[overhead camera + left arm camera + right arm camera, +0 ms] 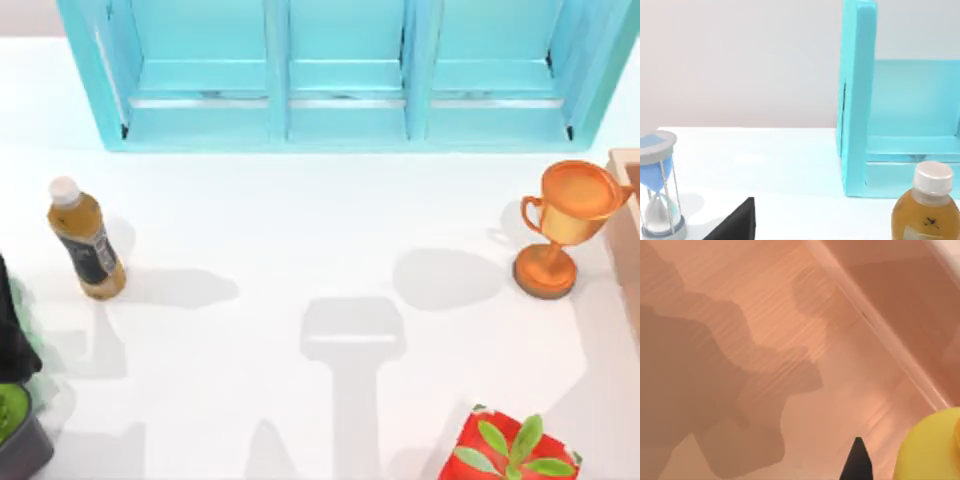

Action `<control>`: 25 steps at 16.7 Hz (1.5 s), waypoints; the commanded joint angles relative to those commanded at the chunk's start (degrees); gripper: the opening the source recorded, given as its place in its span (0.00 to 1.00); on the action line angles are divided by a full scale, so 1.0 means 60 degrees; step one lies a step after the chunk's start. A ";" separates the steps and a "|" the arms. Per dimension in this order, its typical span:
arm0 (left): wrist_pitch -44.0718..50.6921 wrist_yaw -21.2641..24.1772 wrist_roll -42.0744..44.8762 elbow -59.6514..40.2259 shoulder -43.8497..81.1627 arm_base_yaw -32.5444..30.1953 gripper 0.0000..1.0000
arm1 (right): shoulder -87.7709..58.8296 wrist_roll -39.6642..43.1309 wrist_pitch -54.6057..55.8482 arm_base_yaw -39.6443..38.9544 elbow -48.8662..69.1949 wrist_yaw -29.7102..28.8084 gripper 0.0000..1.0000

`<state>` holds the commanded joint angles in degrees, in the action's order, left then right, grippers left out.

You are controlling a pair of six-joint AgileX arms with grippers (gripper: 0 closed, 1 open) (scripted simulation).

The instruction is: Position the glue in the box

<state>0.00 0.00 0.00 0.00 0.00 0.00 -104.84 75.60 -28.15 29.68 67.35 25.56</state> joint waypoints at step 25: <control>0.0000 0.0000 0.0000 0.0000 0.0000 0.0000 1.00 | -0.1354 0.6502 -0.6152 0.3778 -0.0971 0.7792 0.00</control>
<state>0.00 0.00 0.00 0.00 0.00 0.00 -112.96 114.61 -65.06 52.34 61.53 72.31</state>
